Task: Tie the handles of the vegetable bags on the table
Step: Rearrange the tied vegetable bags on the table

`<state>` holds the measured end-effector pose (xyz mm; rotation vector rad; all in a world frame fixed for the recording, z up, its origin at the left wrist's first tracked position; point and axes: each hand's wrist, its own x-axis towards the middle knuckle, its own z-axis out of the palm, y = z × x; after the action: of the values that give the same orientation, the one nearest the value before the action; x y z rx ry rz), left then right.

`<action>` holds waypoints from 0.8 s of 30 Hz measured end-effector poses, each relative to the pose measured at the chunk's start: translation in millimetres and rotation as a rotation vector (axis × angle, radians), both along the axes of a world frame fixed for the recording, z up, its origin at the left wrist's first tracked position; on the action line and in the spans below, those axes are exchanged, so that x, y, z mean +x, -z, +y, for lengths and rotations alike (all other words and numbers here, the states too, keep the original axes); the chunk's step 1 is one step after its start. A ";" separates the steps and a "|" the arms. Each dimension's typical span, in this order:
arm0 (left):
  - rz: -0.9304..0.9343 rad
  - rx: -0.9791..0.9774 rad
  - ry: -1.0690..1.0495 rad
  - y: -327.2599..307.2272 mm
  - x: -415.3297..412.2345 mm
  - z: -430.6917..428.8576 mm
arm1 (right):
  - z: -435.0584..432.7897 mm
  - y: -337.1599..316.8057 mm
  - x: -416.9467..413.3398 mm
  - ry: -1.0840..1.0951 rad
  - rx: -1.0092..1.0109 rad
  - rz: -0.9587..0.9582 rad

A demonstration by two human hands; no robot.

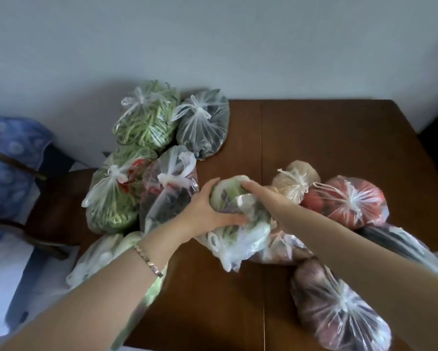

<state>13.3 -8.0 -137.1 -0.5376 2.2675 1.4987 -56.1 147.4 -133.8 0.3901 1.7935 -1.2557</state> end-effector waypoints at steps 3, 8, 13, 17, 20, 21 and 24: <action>0.212 -0.091 -0.065 -19.0 -62.4 -12.0 | -12.5 -16.0 -57.8 0.082 0.010 0.168; 0.344 -0.148 -0.105 -9.5 -165.1 -18.2 | -28.9 -6.4 -150.6 0.220 -0.078 0.277; 0.344 -0.114 -0.117 25.6 -253.4 -24.6 | -44.4 19.6 -229.8 0.277 -0.179 0.285; 0.377 -0.126 -0.081 55.8 -324.2 -38.7 | -58.9 53.5 -289.3 0.397 -0.270 0.237; 0.383 -0.135 -0.079 71.4 -364.4 -53.6 | -70.7 69.7 -322.8 0.419 -0.285 0.254; 0.394 -0.131 -0.077 78.3 -378.5 -56.7 | -74.3 77.7 -336.1 0.425 -0.277 0.269; 0.413 -0.148 -0.056 91.6 -400.9 -66.9 | -83.9 90.6 -354.8 0.399 -0.234 0.331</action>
<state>-387.6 -74.9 -228.7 -0.3577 2.7138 1.5961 -411.0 63.5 -224.4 0.4394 1.8666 -1.8819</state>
